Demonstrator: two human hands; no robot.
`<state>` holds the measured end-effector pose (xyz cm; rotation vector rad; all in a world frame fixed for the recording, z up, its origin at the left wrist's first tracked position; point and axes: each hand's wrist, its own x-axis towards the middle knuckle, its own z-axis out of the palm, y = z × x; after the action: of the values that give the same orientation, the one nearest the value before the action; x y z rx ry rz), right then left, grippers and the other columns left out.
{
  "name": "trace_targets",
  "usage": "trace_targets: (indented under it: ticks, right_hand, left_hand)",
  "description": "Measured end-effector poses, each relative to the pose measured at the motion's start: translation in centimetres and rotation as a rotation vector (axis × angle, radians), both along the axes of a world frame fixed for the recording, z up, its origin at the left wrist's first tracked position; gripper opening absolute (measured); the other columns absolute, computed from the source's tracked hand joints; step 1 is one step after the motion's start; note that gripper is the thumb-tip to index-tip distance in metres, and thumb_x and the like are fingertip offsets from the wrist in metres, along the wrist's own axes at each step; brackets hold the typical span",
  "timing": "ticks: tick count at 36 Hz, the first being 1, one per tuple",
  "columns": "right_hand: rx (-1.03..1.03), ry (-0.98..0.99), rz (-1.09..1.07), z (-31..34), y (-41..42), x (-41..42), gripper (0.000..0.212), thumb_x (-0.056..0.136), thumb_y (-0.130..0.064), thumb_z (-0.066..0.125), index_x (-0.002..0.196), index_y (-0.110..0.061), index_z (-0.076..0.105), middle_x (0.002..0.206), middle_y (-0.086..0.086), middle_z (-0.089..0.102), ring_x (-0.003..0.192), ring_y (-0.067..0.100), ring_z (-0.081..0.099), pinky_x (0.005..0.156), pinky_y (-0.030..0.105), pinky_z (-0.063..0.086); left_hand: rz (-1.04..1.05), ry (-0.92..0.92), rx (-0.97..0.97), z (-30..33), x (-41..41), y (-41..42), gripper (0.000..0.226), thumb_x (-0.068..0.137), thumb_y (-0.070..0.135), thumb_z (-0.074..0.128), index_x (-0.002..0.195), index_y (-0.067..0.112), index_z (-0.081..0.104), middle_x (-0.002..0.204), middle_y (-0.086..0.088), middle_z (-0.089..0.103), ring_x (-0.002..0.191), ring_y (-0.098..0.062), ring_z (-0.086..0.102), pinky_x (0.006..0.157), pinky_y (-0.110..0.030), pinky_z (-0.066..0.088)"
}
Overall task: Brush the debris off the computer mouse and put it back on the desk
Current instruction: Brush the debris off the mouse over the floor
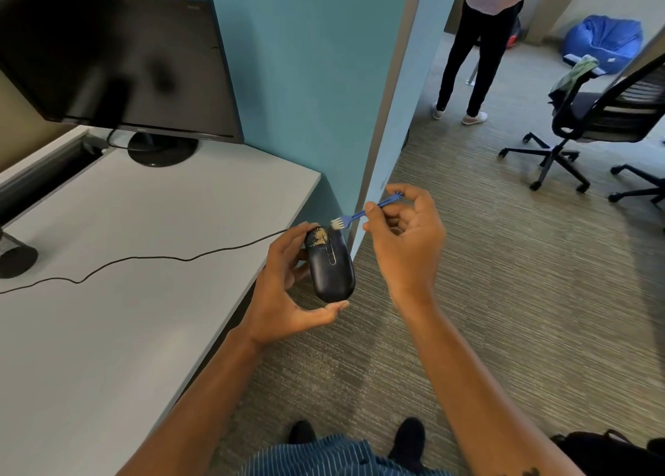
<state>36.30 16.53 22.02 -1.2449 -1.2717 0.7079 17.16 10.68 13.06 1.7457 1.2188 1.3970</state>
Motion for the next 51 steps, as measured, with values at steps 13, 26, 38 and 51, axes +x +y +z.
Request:
trace_targets:
  ticks: [13,26,38,51]
  right_hand:
    - [0.025,0.051,-0.009,0.3,-0.1,0.2,0.032,0.099,-0.012,0.083,0.126,-0.019,0.067,0.089,-0.002,0.082,0.079,0.013,0.083,0.076,0.037,0.069]
    - [-0.008,0.063,0.079,0.2,-0.4,0.5,0.032,0.099,-0.012,0.083,0.126,-0.021,0.067,0.09,-0.003,0.082,0.076,0.014,0.083,0.073,0.026,0.067]
    - [-0.019,0.067,0.131,-0.1,-0.4,1.5,0.035,0.099,-0.013,0.082,0.13,-0.02,0.067,0.091,0.002,0.082,0.077,0.019,0.083,0.075,0.036,0.069]
    - [0.019,-0.077,0.087,0.6,-0.5,1.4,0.038,0.102,-0.011,0.079,0.136,-0.014,0.064,0.095,-0.001,0.078,0.086,0.018,0.081,0.078,0.044,0.069]
  left_hand:
    - [-0.001,-0.018,0.002,0.4,-0.1,-0.4,0.13,0.064,0.012,0.115,0.168,-0.005,0.039,0.174,0.005,0.039,0.161,-0.028,0.051,0.117,-0.038,0.06]
    - [-0.011,-0.011,0.03,0.5,-0.2,-0.4,0.129,0.065,0.012,0.114,0.168,-0.003,0.038,0.175,0.0,0.039,0.161,-0.029,0.052,0.117,-0.035,0.06]
    - [-0.015,-0.019,0.035,0.4,-0.2,0.0,0.133,0.066,0.01,0.114,0.173,0.022,0.035,0.177,-0.009,0.039,0.161,-0.037,0.052,0.119,-0.045,0.06]
    - [-0.019,-0.007,0.041,0.6,-0.3,-0.4,0.126,0.07,0.023,0.111,0.17,0.006,0.037,0.177,0.01,0.037,0.164,-0.02,0.048,0.119,-0.029,0.056]
